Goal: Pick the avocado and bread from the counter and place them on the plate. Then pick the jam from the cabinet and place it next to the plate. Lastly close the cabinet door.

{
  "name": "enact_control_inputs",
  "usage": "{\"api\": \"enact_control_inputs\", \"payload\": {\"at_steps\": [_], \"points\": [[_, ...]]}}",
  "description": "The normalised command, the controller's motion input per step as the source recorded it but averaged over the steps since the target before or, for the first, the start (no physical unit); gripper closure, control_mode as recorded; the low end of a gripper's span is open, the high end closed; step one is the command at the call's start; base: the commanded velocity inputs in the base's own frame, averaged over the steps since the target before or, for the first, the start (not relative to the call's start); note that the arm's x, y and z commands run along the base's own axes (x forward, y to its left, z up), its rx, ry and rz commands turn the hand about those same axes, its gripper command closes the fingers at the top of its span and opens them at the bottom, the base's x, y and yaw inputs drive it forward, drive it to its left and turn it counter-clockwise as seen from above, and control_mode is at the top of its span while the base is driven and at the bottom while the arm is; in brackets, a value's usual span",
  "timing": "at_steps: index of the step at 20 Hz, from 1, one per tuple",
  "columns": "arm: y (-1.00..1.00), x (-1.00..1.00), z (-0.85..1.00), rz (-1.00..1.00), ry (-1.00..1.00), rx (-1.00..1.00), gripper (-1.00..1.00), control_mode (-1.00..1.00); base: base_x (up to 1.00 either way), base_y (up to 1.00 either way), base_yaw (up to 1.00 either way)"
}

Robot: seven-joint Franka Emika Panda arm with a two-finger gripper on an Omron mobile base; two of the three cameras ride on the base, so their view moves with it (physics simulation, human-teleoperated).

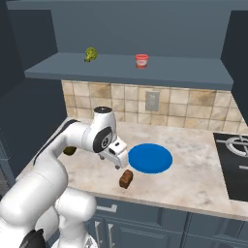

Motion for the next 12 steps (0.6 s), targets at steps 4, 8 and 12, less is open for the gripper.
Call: {"api": "enact_control_inputs", "payload": {"at_steps": [4, 8, 12], "points": [[-0.22, 0.0, -0.28, 0.0, 0.0, 0.0, -1.0, -1.0, 0.0, 0.0, 0.0], [-0.17, 0.0, -0.27, 0.0, 0.0, 0.0, -1.0, -1.0, 0.0, 0.0, 0.0], [-0.12, 0.0, -0.24, 0.04, 0.0, 0.0, -1.0, -1.0, 0.0, 0.0, 0.0]]}}
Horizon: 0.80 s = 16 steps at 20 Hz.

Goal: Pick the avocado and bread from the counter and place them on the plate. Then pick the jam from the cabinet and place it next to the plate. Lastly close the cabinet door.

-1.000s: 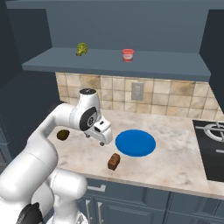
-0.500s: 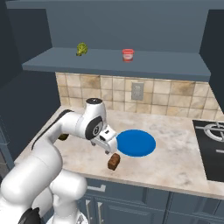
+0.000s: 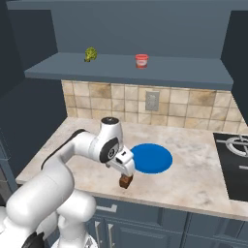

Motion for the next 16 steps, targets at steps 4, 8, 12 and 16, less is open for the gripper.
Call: {"api": "enact_control_inputs", "payload": {"at_steps": [4, 8, 12, 16], "points": [[-0.09, 0.0, -0.24, 0.04, 0.0, 0.0, -1.0, -1.0, 0.0, 0.0, 0.0], [-0.06, 0.0, -0.2, 0.04, 0.0, -0.01, -1.0, -1.0, 0.0, 0.0, 0.0], [-0.07, 0.0, -0.12, 0.05, 0.0, 0.0, -1.0, -1.0, 0.0, 0.0, 0.0], [-0.05, 0.04, -0.04, 0.05, 0.0, 0.0, -1.0, -1.0, 0.0, 0.0, 0.0]]}}
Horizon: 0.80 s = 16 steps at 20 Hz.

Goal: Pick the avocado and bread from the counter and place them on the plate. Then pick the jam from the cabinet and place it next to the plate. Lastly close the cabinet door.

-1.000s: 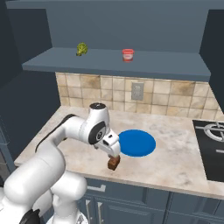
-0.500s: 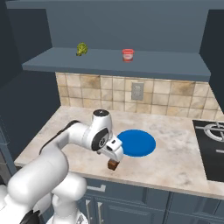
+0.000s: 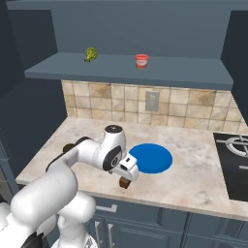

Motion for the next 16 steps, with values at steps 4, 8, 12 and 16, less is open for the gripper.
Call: {"api": "enact_control_inputs", "payload": {"at_steps": [4, 8, 12, 16], "points": [[0.0, 0.12, 0.0, 0.04, 0.0, 0.0, -1.0, -1.0, 0.0, 0.0, 0.0], [0.0, 0.19, 0.0, 0.02, 0.0, 0.0, -1.0, -1.0, 0.0, 0.0, 0.0], [-0.01, 0.18, 0.0, 0.04, 0.0, 0.0, -1.0, -1.0, 0.0, 0.0, 0.0], [-0.07, 0.15, 0.0, 0.04, 0.0, 0.0, -1.0, -1.0, 0.0, 0.0, 0.0]]}}
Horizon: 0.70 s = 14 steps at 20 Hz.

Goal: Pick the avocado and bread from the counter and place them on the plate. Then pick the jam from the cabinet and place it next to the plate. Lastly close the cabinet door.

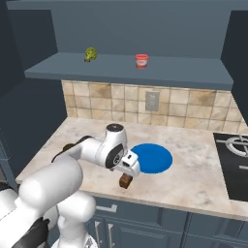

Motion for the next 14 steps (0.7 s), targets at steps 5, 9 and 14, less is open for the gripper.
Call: {"api": "enact_control_inputs", "payload": {"at_steps": [5, 9, 14], "points": [[-0.15, 0.04, -0.02, 0.05, 0.0, 0.0, -1.0, -1.0, 0.0, 0.0, 0.0], [-0.04, 0.0, -0.04, 0.02, 0.0, 0.0, -1.0, -1.0, 0.0, 0.0, 0.0], [0.0, 0.0, -0.16, 0.01, 0.0, -0.02, -1.0, -1.0, 0.0, 0.0, 0.0]]}}
